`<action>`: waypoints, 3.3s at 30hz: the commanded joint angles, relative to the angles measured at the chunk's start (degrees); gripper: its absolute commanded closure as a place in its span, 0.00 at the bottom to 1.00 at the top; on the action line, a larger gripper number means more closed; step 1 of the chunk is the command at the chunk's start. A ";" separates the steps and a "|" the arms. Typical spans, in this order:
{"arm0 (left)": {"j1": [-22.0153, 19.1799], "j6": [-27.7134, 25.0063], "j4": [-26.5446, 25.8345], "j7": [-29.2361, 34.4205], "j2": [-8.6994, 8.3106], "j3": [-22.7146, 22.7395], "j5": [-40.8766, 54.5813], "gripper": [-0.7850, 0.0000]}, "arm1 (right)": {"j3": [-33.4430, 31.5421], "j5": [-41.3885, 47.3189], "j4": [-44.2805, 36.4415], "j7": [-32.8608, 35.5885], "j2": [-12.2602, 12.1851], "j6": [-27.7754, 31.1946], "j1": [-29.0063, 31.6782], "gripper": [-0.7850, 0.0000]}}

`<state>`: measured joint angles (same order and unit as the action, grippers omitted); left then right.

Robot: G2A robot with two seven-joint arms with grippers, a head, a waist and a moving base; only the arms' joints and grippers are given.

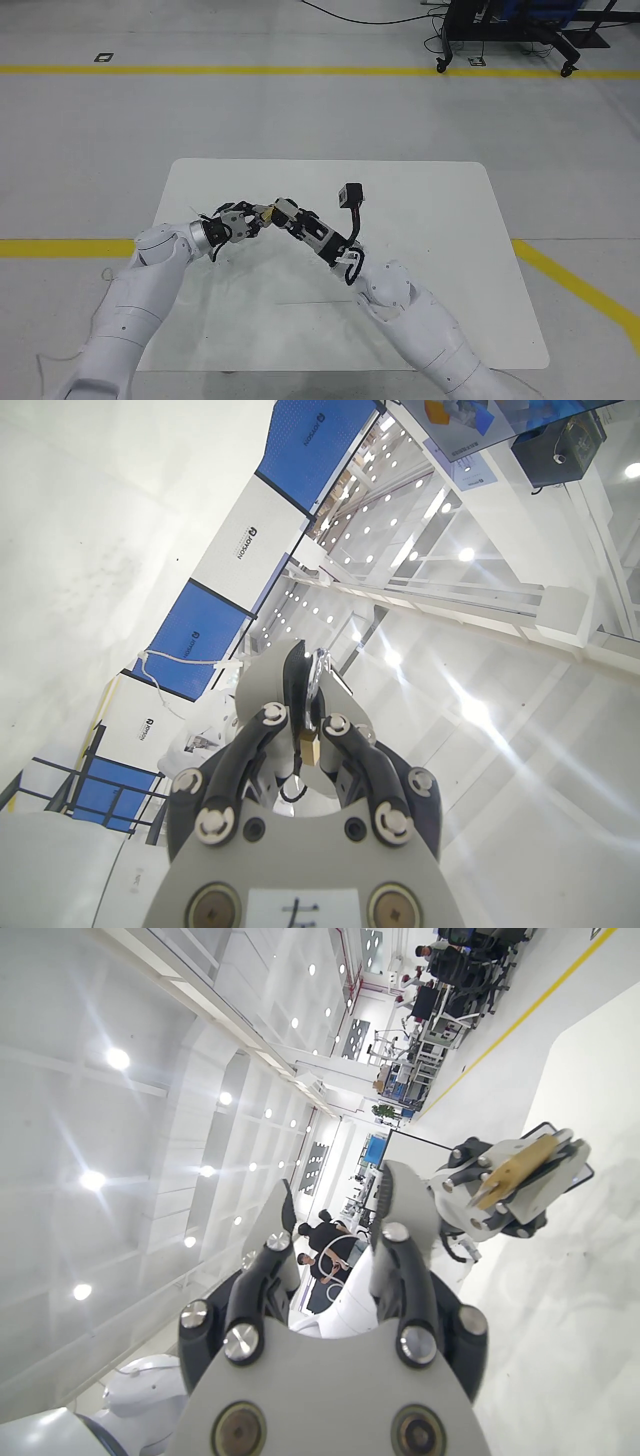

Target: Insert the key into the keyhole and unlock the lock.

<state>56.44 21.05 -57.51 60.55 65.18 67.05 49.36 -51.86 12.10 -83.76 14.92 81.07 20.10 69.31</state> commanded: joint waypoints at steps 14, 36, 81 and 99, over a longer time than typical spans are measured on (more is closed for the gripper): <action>-0.47 -0.26 0.56 -0.17 0.32 -0.76 0.26 1.00 | 3.44 -11.22 5.01 -7.37 1.58 -1.95 -1.87 1.00; 2.58 -17.31 -4.01 -2.08 0.11 2.52 -1.44 1.00 | -4.85 20.76 3.43 19.22 0.26 -10.46 2.44 0.35; 2.97 -19.83 -4.95 0.18 0.36 2.25 -5.33 1.00 | -0.54 29.57 14.12 21.97 3.35 -15.77 -5.92 1.00; 6.04 -34.04 -9.22 -5.54 0.20 4.34 -11.70 1.00 | -3.06 55.92 20.79 34.23 5.39 -21.70 -6.01 1.00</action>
<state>62.21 -11.98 -66.32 55.76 65.41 71.24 38.49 -54.94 67.10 -63.31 48.67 86.36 -1.00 63.39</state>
